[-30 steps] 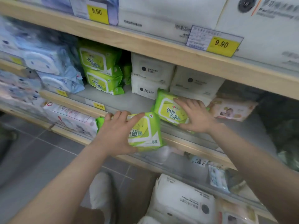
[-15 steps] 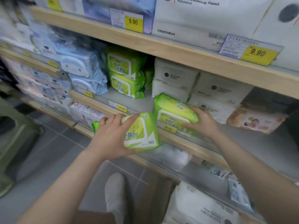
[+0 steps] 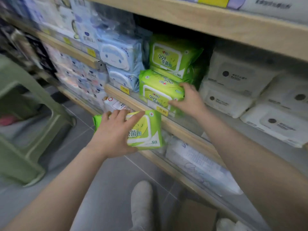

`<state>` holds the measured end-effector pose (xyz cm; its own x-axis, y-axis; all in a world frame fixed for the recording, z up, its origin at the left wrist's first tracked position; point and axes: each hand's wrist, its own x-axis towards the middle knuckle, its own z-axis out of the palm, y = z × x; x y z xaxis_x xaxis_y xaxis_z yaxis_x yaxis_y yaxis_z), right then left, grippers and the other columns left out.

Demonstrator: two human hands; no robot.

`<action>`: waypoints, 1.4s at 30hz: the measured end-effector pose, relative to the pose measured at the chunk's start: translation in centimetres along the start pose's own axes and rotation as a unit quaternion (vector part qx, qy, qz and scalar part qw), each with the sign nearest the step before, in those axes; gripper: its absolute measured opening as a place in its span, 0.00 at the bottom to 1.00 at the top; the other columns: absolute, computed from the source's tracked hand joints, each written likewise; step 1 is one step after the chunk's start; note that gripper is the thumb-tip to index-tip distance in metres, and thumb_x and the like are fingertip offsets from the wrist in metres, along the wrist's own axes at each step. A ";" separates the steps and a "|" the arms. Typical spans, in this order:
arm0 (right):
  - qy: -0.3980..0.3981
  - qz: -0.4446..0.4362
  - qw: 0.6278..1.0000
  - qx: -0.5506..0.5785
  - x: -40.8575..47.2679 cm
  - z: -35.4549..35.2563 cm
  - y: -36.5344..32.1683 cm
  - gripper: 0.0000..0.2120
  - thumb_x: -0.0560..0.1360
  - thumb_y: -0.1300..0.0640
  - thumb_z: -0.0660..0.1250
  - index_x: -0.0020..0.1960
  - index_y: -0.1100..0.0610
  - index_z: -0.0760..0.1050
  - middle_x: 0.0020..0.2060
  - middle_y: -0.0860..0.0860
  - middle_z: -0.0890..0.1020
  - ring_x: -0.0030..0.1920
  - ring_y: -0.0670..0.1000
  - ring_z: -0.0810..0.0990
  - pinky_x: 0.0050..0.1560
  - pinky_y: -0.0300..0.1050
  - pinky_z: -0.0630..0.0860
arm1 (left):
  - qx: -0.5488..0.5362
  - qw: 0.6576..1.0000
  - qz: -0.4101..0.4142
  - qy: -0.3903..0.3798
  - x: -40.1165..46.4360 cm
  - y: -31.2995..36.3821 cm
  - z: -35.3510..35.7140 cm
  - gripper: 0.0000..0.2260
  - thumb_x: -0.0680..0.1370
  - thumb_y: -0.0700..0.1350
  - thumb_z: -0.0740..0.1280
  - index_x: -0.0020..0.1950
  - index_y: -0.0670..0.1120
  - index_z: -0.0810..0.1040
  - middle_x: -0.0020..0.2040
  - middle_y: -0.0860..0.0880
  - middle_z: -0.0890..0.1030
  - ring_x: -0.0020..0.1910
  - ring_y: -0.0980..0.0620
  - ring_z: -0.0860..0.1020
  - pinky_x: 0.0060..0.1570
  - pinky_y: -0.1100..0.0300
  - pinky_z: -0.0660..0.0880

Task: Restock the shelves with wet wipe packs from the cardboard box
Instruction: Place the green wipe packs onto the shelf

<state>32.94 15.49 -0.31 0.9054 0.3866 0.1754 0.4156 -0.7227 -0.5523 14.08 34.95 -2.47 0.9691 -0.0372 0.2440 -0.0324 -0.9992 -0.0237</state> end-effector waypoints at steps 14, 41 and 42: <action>0.024 -0.043 0.998 0.046 -4.4 -0.3 -0.9 0.39 0.70 0.47 0.72 0.74 0.56 0.58 0.73 0.56 0.60 0.73 0.54 0.60 0.71 0.44 0.57 | -0.018 0.999 0.034 0.011 0.7 2.1 -0.1 0.47 0.56 0.70 0.60 0.73 0.56 0.59 0.52 0.46 0.73 0.52 0.42 0.73 0.52 0.45 0.69; 0.129 0.065 0.922 0.359 -19.1 -9.0 -1.2 0.42 0.60 0.62 0.81 0.61 0.43 0.58 0.54 0.47 0.75 0.52 0.46 0.78 0.49 0.41 0.78 | -0.538 0.822 -0.179 0.048 1.6 9.1 -6.9 0.65 0.54 0.56 0.81 0.76 0.55 0.38 0.78 0.51 0.45 0.76 0.52 0.49 0.74 0.48 0.51; 0.134 0.062 0.925 0.351 -18.9 -9.0 -1.2 0.42 0.59 0.62 0.81 0.61 0.42 0.59 0.54 0.48 0.76 0.53 0.48 0.79 0.50 0.42 0.79 | -0.599 0.776 -0.195 0.027 1.9 8.6 -6.9 0.62 0.53 0.56 0.82 0.77 0.54 0.46 0.77 0.49 0.54 0.74 0.50 0.58 0.72 0.47 0.60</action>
<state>16.17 3.90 4.34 0.9705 0.1017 0.2185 0.2331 -0.1654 -0.9583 13.99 26.23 4.47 0.9518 0.3031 0.0464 0.0262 -0.2310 0.9726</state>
